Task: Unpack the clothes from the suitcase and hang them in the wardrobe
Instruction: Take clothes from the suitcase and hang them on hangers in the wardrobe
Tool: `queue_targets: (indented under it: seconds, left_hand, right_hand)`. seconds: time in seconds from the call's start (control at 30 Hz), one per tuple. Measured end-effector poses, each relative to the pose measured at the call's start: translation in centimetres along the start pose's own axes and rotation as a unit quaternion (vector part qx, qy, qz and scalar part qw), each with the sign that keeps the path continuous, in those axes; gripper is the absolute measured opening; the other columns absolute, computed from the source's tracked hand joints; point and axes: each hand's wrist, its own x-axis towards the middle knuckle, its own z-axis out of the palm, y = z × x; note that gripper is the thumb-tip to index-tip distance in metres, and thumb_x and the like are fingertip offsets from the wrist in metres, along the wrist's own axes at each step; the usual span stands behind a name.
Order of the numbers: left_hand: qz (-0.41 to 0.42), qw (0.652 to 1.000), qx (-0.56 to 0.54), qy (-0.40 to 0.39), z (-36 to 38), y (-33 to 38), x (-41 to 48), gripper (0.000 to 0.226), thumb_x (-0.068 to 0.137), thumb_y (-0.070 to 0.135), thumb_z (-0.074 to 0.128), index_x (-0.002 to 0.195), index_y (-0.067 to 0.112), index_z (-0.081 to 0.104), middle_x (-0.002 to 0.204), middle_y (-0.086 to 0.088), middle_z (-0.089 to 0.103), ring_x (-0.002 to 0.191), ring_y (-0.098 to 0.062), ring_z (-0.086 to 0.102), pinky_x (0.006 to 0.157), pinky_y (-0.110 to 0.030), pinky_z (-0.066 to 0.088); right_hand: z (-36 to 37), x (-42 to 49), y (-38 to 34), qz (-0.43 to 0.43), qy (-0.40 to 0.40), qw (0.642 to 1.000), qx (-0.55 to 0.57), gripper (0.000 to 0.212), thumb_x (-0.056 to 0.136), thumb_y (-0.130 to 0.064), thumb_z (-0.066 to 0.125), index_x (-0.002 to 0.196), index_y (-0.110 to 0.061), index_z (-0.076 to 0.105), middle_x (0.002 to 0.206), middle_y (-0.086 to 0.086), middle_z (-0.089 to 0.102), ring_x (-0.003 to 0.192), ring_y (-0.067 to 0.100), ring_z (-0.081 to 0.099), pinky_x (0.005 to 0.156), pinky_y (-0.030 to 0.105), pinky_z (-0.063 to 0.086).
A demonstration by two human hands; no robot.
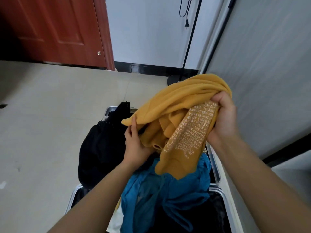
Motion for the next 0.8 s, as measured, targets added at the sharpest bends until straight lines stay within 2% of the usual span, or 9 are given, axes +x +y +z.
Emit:
queue_targets:
  seconds: [0.07, 0.13, 0.23, 0.4, 0.47, 0.53, 0.57, 0.63, 0.8]
  left_hand:
    - [0.002, 1.000, 0.002, -0.018, -0.3, 2.4, 1.2, 0.105, 0.073, 0.023, 0.082, 0.146, 0.049, 0.012, 0.151, -0.003, 0.016, 0.128, -0.017, 0.028, 0.107, -0.041, 0.034]
    - [-0.025, 0.999, -0.044, -0.007, -0.4, 4.6, 2.4, 0.053, 0.084, 0.017, 0.069, 0.128, 0.034, 0.044, 0.131, -0.001, 0.046, 0.119, -0.020, 0.046, 0.097, -0.041, 0.046]
    - [-0.033, 0.992, -0.118, 0.007, -1.6, 8.9, 3.4, 0.014, 0.090, 0.007, 0.051, 0.098, 0.019, 0.053, 0.095, -0.004, 0.060, 0.092, -0.027, 0.059, 0.075, -0.043, 0.053]
    - [-0.024, 0.945, -0.325, 0.028, -5.6, 15.9, 4.2, 0.019, 0.096, 0.028, 0.052, 0.110, 0.018, 0.061, 0.107, -0.008, 0.069, 0.100, -0.026, 0.066, 0.082, -0.045, 0.058]
    - [0.011, 0.925, -0.378, 0.022, -7.1, 18.6, 3.9, 0.018, 0.091, 0.024, 0.060, 0.107, 0.015, 0.065, 0.103, -0.011, 0.071, 0.097, -0.028, 0.068, 0.086, -0.047, 0.057]
    - [0.097, 0.942, -0.323, -0.009, -8.1, 21.8, 3.3, 0.006, 0.088, 0.014, 0.061, 0.087, 0.018, 0.064, 0.090, -0.009, 0.069, 0.086, -0.025, 0.065, 0.083, -0.039, 0.055]
    - [0.129, 0.951, -0.279, -0.021, -8.2, 23.5, 2.9, 0.016, 0.088, 0.008, 0.058, 0.079, 0.020, 0.061, 0.081, -0.006, 0.066, 0.078, -0.020, 0.061, 0.076, -0.033, 0.053]
    - [0.170, 0.959, -0.223, -0.050, -8.3, 26.5, 2.2, 0.022, 0.091, 0.001, 0.050, 0.077, 0.017, 0.056, 0.074, -0.005, 0.058, 0.069, -0.015, 0.053, 0.062, -0.028, 0.047]
    - [0.133, 0.966, -0.212, -0.064, -8.6, 27.8, 1.1, 0.018, 0.092, 0.000, 0.051, 0.080, 0.013, 0.052, 0.074, -0.011, 0.054, 0.063, -0.018, 0.053, 0.052, -0.028, 0.052]
  right_hand:
    - [0.4, -0.6, -1.7, -0.006, -0.003, 0.999, 0.045, 0.036, 0.088, -0.007, 0.037, 0.065, -0.015, 0.063, 0.067, 0.000, 0.061, 0.062, 0.014, 0.061, 0.061, 0.029, 0.054]
    - [0.6, -1.3, -2.8, -0.004, 0.007, 0.998, 0.063, 0.030, 0.085, -0.005, 0.035, 0.066, -0.014, 0.057, 0.066, 0.000, 0.057, 0.060, 0.014, 0.058, 0.059, 0.027, 0.053]
    - [0.5, -1.8, -4.3, -0.025, 0.050, 0.995, 0.084, 0.019, 0.075, -0.006, 0.040, 0.062, -0.017, 0.049, 0.062, -0.002, 0.052, 0.057, 0.013, 0.054, 0.057, 0.025, 0.049]
    - [-1.3, -1.4, -5.6, -0.033, 0.098, 0.993, 0.048, 0.039, 0.087, -0.009, 0.043, 0.053, -0.020, 0.059, 0.058, -0.003, 0.055, 0.054, 0.013, 0.054, 0.057, 0.023, 0.047]
    - [-2.4, -1.1, -4.2, 0.011, 0.119, 0.992, -0.035, 0.027, 0.092, -0.016, 0.048, 0.077, -0.015, 0.071, 0.072, 0.003, 0.069, 0.064, 0.018, 0.066, 0.058, 0.025, 0.055]
    - [-3.3, -0.9, -2.5, 0.053, 0.132, 0.984, -0.104, 0.026, 0.091, -0.024, 0.055, 0.111, -0.015, 0.068, 0.101, 0.008, 0.073, 0.090, 0.023, 0.071, 0.073, 0.034, 0.058]
    - [-3.5, -0.8, -2.0, 0.064, 0.134, 0.980, -0.129, 0.030, 0.092, -0.028, 0.056, 0.120, -0.019, 0.065, 0.111, 0.006, 0.071, 0.101, 0.023, 0.068, 0.084, 0.039, 0.055]
    - [-3.3, -1.0, -1.7, 0.070, 0.137, 0.979, -0.134, 0.033, 0.094, -0.037, 0.054, 0.124, -0.027, 0.060, 0.119, 0.000, 0.068, 0.110, 0.020, 0.062, 0.096, 0.041, 0.049]
    - [-3.6, -1.7, -3.5, 0.048, 0.189, 0.974, -0.115, 0.040, 0.085, -0.050, 0.066, 0.117, -0.027, 0.064, 0.115, -0.002, 0.070, 0.106, 0.019, 0.065, 0.090, 0.042, 0.054]
